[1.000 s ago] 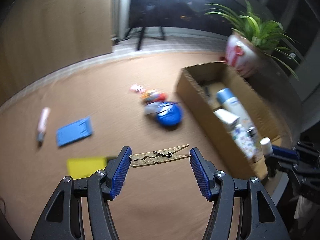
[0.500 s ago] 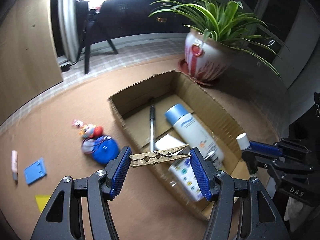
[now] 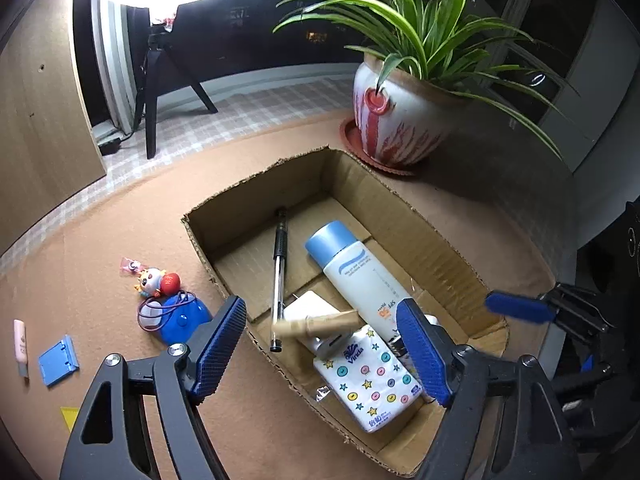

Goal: Organize objects
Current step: 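Carry the clothespin and lip balm into the box and open both tools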

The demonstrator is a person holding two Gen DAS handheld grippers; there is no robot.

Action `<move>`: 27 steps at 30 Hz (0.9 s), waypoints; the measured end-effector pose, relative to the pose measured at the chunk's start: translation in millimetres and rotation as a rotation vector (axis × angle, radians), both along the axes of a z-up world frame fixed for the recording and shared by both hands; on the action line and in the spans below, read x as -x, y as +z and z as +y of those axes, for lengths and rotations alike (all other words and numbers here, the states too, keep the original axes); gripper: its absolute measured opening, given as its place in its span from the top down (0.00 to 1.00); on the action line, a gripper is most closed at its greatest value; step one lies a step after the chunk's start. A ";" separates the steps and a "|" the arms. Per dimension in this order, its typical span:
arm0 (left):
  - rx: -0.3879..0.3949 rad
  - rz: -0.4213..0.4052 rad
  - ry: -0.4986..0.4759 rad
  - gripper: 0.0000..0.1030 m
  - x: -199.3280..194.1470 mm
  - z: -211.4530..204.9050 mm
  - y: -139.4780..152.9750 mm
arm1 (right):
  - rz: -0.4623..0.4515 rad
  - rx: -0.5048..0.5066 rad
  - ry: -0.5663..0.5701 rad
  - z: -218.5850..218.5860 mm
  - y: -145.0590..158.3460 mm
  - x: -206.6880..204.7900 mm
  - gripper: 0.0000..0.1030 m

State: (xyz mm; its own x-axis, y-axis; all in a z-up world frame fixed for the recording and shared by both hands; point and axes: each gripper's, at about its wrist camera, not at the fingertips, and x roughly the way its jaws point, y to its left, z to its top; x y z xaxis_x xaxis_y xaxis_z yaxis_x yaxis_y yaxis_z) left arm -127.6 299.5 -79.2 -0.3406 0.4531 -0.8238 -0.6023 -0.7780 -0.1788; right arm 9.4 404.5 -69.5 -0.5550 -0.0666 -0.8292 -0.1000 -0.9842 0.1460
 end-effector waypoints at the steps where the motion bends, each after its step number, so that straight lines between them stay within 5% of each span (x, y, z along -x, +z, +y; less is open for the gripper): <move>1: 0.000 0.000 0.006 0.22 0.3 -1.4 0.6 | -0.001 0.001 -0.003 -0.3 0.0 0.0 0.41; 27: 0.020 -0.068 0.159 0.22 -8.2 -102.6 -15.2 | -0.009 0.059 0.072 -43.9 1.0 15.1 0.41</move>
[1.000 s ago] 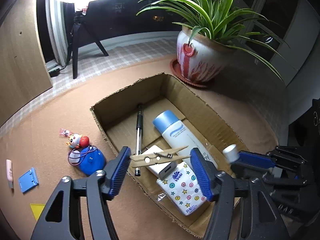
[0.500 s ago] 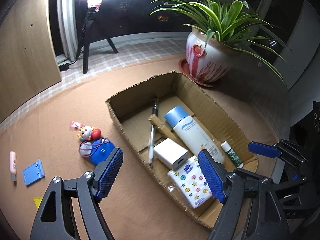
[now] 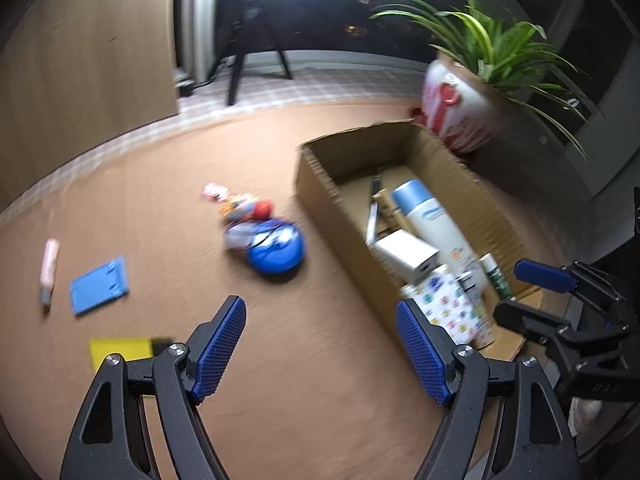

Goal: Organize objects
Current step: 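Carry the clothespin and lip balm into the box and open both tools, then move the right tool to the yellow card and grasp it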

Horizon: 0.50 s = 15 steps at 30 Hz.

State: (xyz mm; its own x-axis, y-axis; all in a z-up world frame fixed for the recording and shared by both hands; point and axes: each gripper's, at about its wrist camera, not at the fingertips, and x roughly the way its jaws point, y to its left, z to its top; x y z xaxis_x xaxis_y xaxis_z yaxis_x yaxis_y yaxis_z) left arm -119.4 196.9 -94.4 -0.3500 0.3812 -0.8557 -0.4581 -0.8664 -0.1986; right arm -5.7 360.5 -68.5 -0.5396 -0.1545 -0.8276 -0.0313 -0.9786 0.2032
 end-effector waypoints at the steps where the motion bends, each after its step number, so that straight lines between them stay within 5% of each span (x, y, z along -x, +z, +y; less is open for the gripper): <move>1: 0.002 -0.003 0.011 0.22 -0.8 -6.8 -0.8 | 0.001 0.005 0.009 -4.2 0.1 1.6 0.41; 15: 0.018 -0.055 0.198 0.22 -36.7 -138.0 -17.6 | -0.008 0.022 0.227 -89.6 -0.2 46.8 0.41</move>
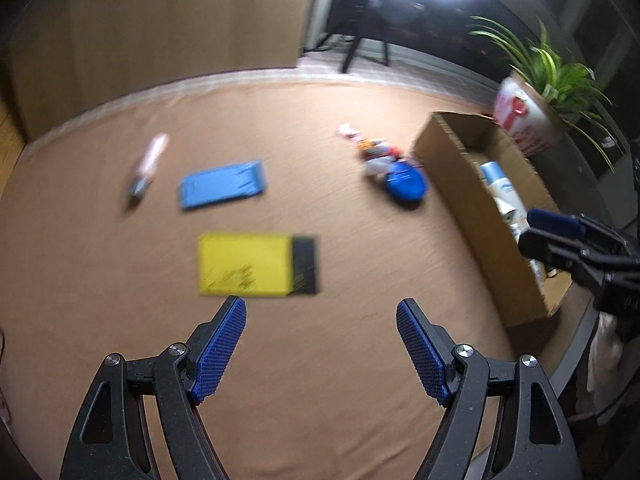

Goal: Organize objects
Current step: 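Move the right tool to the yellow card and grasp it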

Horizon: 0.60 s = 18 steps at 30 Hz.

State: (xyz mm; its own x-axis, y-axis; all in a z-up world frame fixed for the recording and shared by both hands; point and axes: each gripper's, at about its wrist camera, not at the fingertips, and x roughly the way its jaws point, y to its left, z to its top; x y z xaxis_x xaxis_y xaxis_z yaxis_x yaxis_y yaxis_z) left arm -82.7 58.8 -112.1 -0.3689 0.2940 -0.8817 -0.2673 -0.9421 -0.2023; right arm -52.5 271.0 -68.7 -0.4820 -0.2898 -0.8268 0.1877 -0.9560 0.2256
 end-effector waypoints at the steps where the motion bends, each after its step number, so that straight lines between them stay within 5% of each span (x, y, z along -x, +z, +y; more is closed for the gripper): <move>1: -0.004 -0.004 0.016 0.22 -3.9 -9.8 -0.8 | -0.006 0.006 0.024 -8.6 -1.1 5.2 0.41; 11: -0.012 -0.014 0.172 0.22 -37.0 -96.4 -2.6 | -0.097 0.017 0.307 -113.4 -27.0 53.1 0.41; 18: -0.020 -0.023 0.246 0.22 -58.9 -131.6 -5.9 | -0.130 -0.096 0.409 -163.2 -56.0 82.1 0.41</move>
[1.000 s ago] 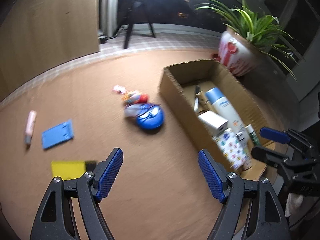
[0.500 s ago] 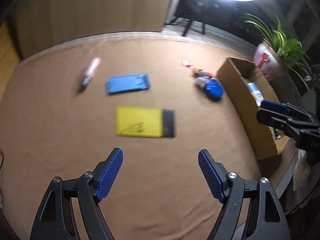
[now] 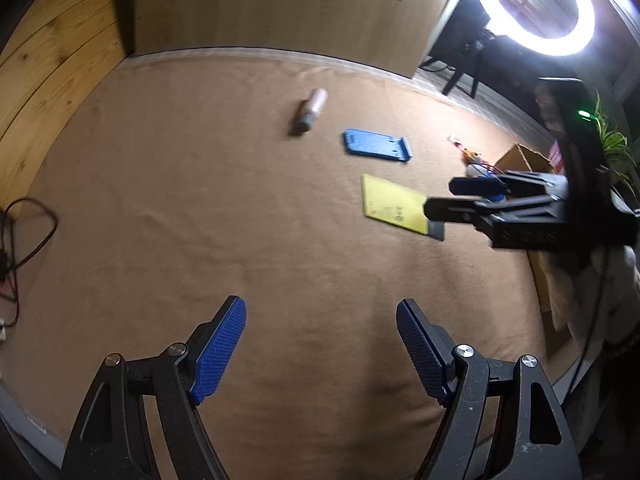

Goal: Organize objects
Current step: 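Move the right tool to the yellow card and grasp it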

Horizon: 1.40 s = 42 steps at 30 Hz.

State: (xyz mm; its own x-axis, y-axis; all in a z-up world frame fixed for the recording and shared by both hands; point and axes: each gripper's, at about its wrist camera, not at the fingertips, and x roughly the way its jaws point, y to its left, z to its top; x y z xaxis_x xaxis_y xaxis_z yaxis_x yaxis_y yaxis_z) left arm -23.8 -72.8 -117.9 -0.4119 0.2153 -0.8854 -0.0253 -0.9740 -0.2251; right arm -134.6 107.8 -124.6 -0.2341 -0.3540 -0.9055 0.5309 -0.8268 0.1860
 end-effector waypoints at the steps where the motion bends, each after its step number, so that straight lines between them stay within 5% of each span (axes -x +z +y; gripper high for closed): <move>1: -0.001 -0.001 0.009 0.22 -2.2 -3.6 -0.1 | -0.004 -0.007 0.006 -2.2 -3.0 3.1 0.41; 15: -0.028 -0.010 0.054 0.22 -15.7 -23.3 -4.5 | -0.140 -0.005 0.046 -12.2 -25.7 14.9 0.41; 24: -0.039 -0.005 0.037 0.22 -12.6 -17.5 -2.8 | -0.044 -0.203 0.133 -38.4 -29.5 -6.6 0.42; 27: -0.039 -0.003 0.042 0.22 -13.0 -17.7 -1.5 | -0.019 -0.236 0.135 -41.0 -29.2 -9.4 0.53; 42: -0.057 -0.002 0.025 0.22 -4.1 -9.9 -2.0 | 0.044 -0.047 -0.128 27.3 8.4 -54.7 0.53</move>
State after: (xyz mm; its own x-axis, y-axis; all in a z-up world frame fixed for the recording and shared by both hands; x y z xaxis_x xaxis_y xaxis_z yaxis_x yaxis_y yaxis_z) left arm -19.7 -82.7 -120.0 -0.4163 0.2554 -0.8726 -0.0010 -0.9599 -0.2804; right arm -79.9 135.1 -116.2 -0.3144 -0.2762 -0.9082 0.4270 -0.8956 0.1246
